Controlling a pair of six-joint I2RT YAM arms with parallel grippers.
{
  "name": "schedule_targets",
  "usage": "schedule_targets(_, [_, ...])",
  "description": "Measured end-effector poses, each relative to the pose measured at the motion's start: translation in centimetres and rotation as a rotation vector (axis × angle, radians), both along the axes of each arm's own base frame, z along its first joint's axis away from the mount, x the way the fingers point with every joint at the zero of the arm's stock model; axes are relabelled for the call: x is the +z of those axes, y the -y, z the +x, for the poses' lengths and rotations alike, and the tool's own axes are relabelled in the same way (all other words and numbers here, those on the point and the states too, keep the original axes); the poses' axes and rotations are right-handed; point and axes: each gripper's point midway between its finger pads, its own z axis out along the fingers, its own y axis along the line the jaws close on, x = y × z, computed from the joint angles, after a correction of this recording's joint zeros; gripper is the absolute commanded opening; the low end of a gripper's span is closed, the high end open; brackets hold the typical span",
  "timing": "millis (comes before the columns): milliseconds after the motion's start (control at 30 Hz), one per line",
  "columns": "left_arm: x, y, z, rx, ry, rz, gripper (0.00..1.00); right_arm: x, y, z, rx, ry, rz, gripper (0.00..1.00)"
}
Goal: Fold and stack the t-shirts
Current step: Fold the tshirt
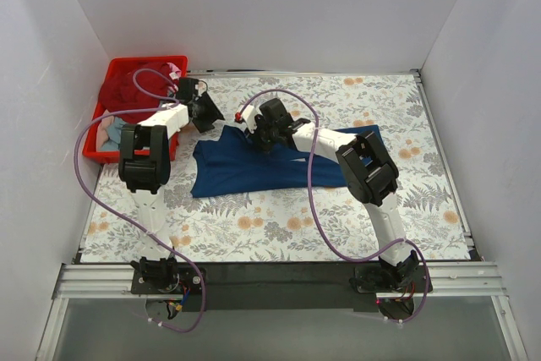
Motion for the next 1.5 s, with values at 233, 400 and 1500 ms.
schedule_targets(233, [-0.1, 1.2, -1.0, 0.064, -0.077, -0.075, 0.49, -0.6, 0.5, 0.2, -0.005, 0.026, -0.032, 0.07])
schedule_targets(400, [1.7, 2.0, -0.3, 0.081, -0.069, -0.095, 0.49, -0.9, 0.7, 0.4, -0.012, 0.066, -0.069, 0.07])
schedule_targets(1500, [-0.2, 3.2, -0.8, 0.077, -0.167, -0.030, 0.36, -1.4, 0.7, 0.6, -0.043, 0.223, -0.182, 0.07])
